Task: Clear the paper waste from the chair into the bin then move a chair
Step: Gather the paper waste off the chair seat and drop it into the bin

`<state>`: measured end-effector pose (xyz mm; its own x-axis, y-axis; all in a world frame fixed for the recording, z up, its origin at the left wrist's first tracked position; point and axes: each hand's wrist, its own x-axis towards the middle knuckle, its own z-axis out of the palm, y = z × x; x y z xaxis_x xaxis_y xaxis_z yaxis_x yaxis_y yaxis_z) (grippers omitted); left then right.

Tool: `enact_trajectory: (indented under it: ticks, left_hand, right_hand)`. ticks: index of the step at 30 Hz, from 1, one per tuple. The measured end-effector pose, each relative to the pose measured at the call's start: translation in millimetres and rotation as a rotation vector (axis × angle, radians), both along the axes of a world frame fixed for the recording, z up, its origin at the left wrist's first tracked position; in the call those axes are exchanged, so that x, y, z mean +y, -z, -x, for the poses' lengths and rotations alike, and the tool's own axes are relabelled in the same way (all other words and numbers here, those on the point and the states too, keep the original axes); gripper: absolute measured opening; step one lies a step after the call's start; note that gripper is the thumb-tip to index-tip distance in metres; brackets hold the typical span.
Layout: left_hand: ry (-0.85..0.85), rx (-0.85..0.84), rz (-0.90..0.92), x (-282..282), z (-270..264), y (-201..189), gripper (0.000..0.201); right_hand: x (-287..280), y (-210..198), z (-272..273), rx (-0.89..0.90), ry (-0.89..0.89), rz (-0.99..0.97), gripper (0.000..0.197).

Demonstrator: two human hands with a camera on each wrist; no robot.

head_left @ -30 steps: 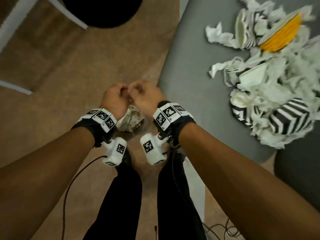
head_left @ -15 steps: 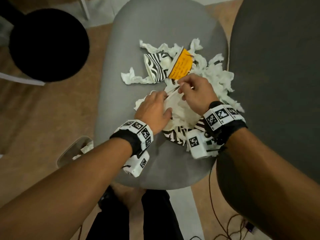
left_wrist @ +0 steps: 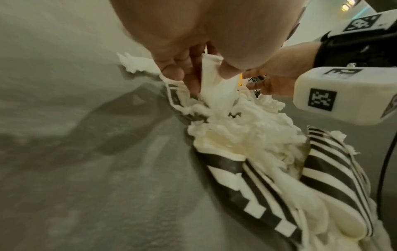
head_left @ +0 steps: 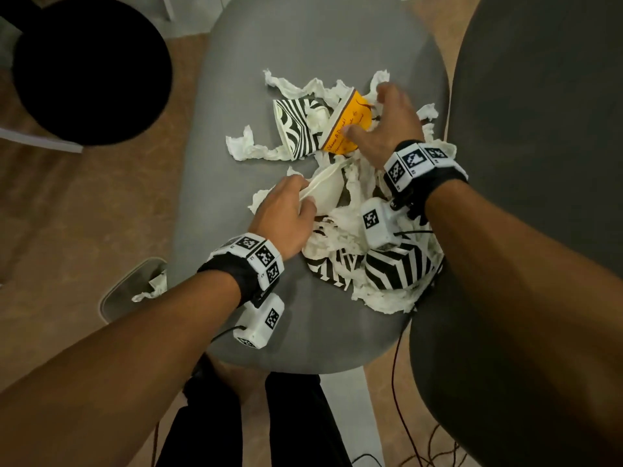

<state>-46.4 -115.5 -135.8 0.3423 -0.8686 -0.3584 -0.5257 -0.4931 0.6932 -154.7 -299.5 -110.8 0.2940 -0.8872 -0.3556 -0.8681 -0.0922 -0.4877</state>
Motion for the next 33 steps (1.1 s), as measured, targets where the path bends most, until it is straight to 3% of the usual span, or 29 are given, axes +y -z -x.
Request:
enact_trajectory:
  ticks: [2, 8, 14, 20, 23, 29, 33]
  left_hand:
    - [-0.012, -0.01, 0.015, 5.9, -8.3, 1.9, 0.028]
    - [-0.142, -0.013, 0.085, 27.9, -29.4, 0.2, 0.017]
    - [-0.258, 0.021, 0.14, 55.4, -50.8, -9.7, 0.016]
    - [-0.483, -0.015, 0.182, 108.4, -85.9, -17.6, 0.025]
    - [-0.557, -0.056, 0.181, 144.2, -107.2, -14.2, 0.026]
    - [-0.763, -0.132, 0.01, 263.0, -157.0, 28.5, 0.029]
    - [-0.781, -0.061, -0.133, 337.7, -174.1, 71.4, 0.026]
  right_hand:
    - [1.6, 4.0, -8.3, 0.075, -0.044, 0.007, 0.09]
    - [30.1, 1.8, -25.4, 0.203, -0.137, 0.26, 0.054]
    - [62.6, -23.2, -41.8, 0.059, -0.169, 0.331, 0.031]
    - [131.2, -37.1, -92.3, -0.307, -0.105, 0.196, 0.03]
    - [187.2, -31.1, -124.4, -0.374, -0.178, 0.076, 0.021]
    - [307.6, 3.8, -182.5, -0.335, -0.365, -0.03, 0.022]
    - [372.9, 33.7, -206.8, -0.085, -0.535, -0.221, 0.032]
